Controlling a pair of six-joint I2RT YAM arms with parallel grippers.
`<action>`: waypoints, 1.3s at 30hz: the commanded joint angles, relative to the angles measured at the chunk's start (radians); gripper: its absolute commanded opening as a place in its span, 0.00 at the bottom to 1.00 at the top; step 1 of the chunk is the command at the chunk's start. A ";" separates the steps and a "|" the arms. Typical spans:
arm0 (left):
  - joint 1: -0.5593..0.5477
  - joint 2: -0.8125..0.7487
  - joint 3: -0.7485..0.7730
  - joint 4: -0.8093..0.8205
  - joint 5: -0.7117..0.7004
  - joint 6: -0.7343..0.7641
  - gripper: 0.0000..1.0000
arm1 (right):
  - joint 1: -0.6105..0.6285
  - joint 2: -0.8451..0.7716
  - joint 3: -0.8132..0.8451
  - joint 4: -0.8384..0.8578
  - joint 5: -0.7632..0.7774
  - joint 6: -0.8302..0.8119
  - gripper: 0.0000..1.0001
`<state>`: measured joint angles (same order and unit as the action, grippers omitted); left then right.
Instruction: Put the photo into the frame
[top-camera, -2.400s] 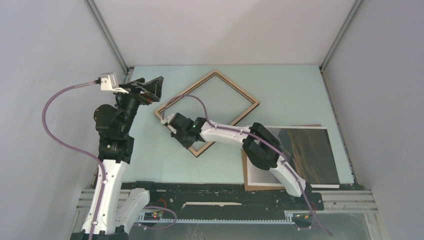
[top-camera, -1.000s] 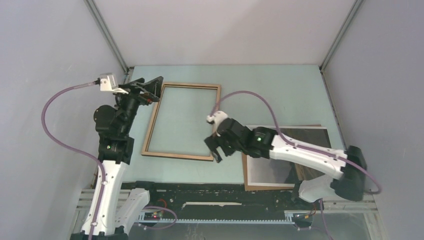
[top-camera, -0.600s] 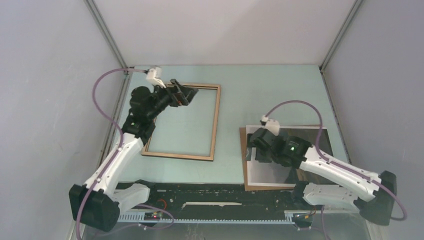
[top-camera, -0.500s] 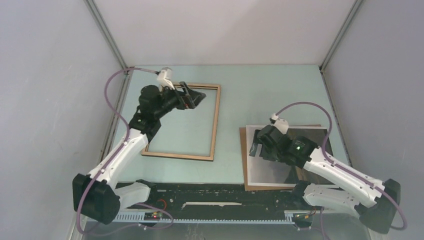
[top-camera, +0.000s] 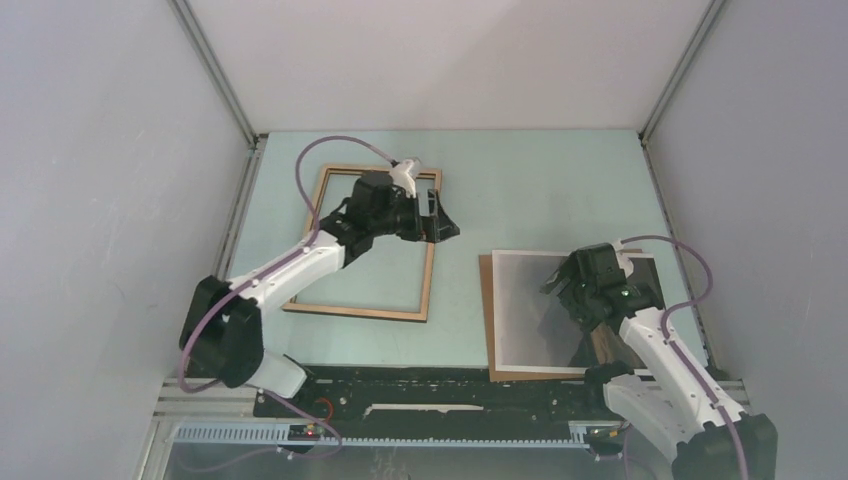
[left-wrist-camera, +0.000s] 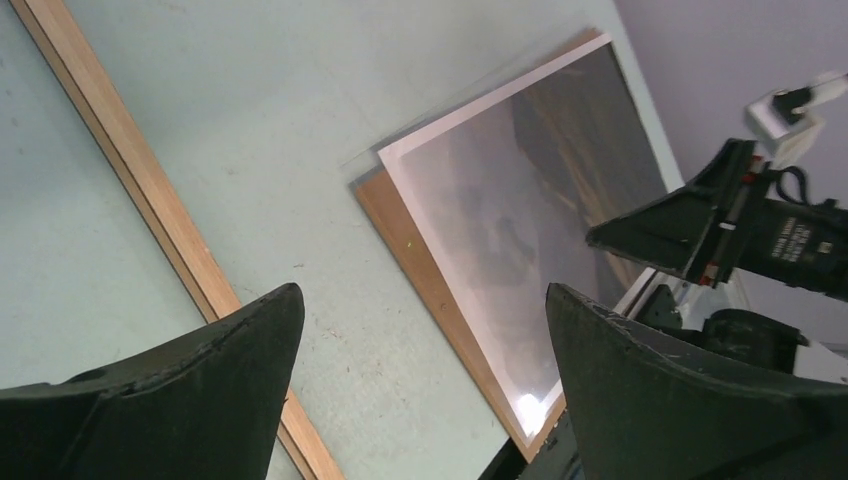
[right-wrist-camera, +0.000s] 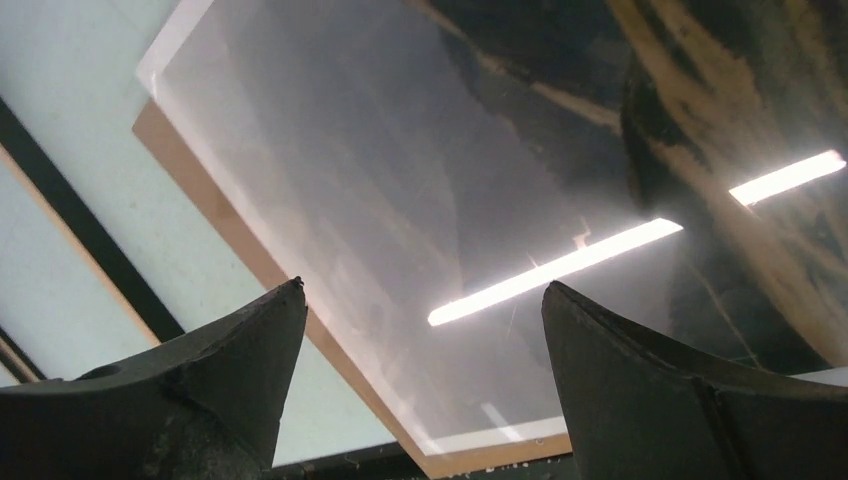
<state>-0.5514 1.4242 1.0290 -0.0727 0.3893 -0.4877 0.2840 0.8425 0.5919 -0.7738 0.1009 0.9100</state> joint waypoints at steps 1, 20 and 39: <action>-0.041 0.111 0.101 -0.019 -0.089 -0.015 0.96 | -0.056 0.049 0.008 0.067 -0.021 -0.070 0.94; -0.152 0.469 0.224 0.244 -0.246 -0.415 1.00 | -0.063 0.153 -0.010 0.201 -0.090 -0.157 0.94; -0.165 0.632 0.291 0.310 -0.116 -0.501 0.96 | -0.105 0.189 -0.083 0.260 -0.090 -0.142 0.94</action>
<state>-0.7097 2.0296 1.2396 0.1997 0.2268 -0.9630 0.1947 1.0172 0.5083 -0.5400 0.0135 0.7712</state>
